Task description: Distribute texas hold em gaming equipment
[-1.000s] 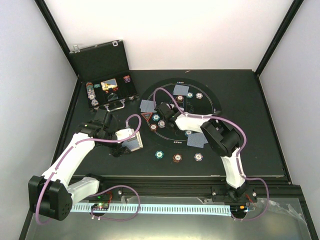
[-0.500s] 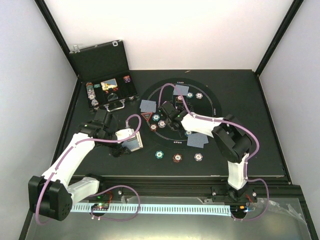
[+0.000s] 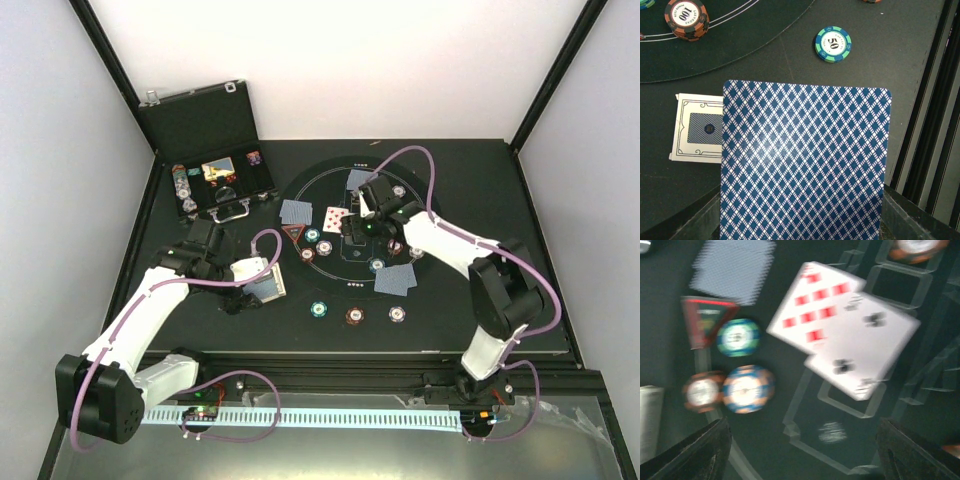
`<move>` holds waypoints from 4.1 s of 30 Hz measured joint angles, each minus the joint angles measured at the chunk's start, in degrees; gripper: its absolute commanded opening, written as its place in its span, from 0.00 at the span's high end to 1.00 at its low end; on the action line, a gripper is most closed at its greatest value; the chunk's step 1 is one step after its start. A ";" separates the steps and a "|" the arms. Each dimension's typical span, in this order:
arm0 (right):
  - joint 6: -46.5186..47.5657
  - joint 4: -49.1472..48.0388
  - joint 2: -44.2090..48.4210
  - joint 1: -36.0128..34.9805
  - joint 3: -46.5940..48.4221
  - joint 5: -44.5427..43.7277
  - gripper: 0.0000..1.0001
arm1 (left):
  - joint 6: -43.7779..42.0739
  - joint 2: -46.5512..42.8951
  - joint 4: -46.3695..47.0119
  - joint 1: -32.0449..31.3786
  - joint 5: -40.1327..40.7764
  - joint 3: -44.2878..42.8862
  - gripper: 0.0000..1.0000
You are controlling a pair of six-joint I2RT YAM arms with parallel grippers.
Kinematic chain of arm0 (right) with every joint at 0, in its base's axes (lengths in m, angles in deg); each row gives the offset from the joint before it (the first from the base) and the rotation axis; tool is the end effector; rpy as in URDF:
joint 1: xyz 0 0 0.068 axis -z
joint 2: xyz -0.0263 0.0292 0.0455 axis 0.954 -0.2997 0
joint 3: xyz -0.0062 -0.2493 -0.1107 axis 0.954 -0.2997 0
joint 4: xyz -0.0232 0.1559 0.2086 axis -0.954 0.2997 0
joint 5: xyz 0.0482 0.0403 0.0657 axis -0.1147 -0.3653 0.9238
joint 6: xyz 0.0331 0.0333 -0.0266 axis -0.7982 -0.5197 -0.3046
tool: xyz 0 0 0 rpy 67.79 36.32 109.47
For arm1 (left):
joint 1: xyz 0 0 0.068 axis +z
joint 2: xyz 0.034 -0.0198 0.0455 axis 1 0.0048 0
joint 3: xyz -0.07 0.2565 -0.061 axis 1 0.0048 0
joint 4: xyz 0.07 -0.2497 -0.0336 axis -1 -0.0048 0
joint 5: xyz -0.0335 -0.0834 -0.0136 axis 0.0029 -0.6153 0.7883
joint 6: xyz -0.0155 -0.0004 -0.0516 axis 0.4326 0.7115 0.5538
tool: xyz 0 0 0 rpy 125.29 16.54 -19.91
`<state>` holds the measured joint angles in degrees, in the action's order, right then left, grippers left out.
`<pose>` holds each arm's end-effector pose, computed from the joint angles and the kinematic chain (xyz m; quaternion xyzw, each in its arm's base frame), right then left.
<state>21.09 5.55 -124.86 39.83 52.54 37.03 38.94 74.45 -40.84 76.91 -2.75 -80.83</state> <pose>0.3115 0.2000 0.2115 -0.1352 0.9450 0.1217 0.2717 0.1682 -0.0557 0.2387 0.5303 0.7983 -0.1845 0.2178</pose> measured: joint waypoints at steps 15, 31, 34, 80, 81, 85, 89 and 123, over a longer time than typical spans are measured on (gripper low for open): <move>-23.82 -16.00 6.82 -11.76 -7.48 36.85 0.14 | 0.04 0.02 0.00 0.00 -0.68 0.00 0.98; -32.11 -26.62 -3.02 -19.47 -7.50 44.02 0.20 | 0.50 0.02 -0.26 0.00 -1.40 -1.14 0.98; -33.40 -28.92 -3.23 -19.98 -7.61 44.76 0.21 | 0.59 0.04 -0.26 0.00 -1.46 -1.16 0.98; -42.47 -41.99 -0.74 -15.43 -14.05 47.71 0.99 | 0.61 0.15 -0.68 -0.04 -0.83 -1.18 0.98; -42.42 -41.62 -0.37 -15.21 -14.25 47.65 0.99 | 0.61 0.15 -0.68 -0.04 -0.81 -1.18 0.98; -41.81 -40.13 1.40 -13.57 -15.32 47.50 0.99 | 0.59 0.15 -0.66 -0.04 -0.81 -1.18 0.98; -39.28 -36.41 3.91 -10.93 -15.67 47.32 0.99 | 0.59 0.15 -0.66 -0.04 -0.83 -1.18 0.98; 34.56 -13.11 -23.26 -8.98 7.52 -49.77 0.92 | 0.61 0.15 -0.66 -0.04 -0.81 -1.18 0.98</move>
<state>55.65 -7.57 -148.11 30.85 60.06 -12.74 39.55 74.61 -41.50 76.86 -3.56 -82.01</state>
